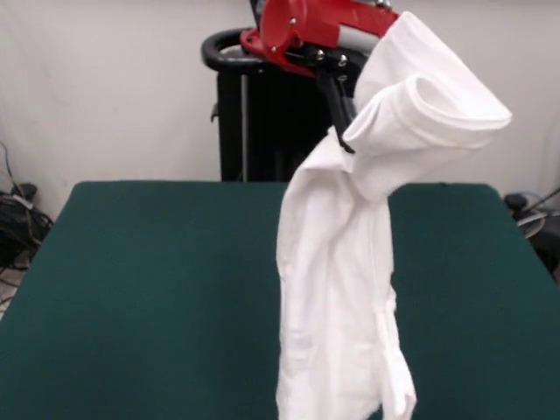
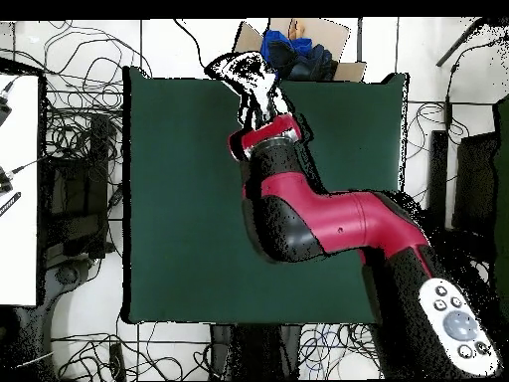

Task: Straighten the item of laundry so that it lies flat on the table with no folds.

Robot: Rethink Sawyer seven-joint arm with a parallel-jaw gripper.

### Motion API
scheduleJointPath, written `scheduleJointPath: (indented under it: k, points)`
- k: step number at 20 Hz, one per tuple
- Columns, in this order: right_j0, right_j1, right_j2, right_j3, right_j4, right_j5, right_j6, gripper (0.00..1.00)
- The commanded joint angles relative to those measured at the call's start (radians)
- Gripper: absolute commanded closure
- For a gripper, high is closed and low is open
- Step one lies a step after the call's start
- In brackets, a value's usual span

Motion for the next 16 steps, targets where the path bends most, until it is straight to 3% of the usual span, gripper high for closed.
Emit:
scheduleJointPath:
  k: [1, 9, 16]
  points:
    - [0.101, 0.142, -0.198, -0.073, 0.064, -0.143, 0.193, 1.0]
    - [0.175, 0.284, -0.285, -0.154, 0.082, -0.315, 0.151, 1.0]
    - [0.151, 0.357, -0.285, -0.156, -0.011, -0.367, 0.158, 1.0]
